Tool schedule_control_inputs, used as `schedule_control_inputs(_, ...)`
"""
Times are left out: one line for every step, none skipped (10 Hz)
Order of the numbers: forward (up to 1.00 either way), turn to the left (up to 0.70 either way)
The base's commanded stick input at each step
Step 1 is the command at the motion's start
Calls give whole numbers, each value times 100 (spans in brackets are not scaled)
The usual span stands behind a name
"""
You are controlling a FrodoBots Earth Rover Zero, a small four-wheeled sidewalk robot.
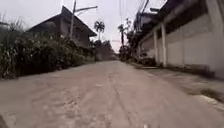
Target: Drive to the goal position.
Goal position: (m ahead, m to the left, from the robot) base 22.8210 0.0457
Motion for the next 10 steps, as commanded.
schedule_control_inputs(100, 2)
schedule_control_inputs(100, 2)
schedule_control_inputs(100, 2)
schedule_control_inputs(100, 2)
schedule_control_inputs(100, 2)
schedule_control_inputs(100, 2)
schedule_control_inputs(100, 2)
schedule_control_inputs(100, 2)
schedule_control_inputs(100, 2)
schedule_control_inputs(100, 2)
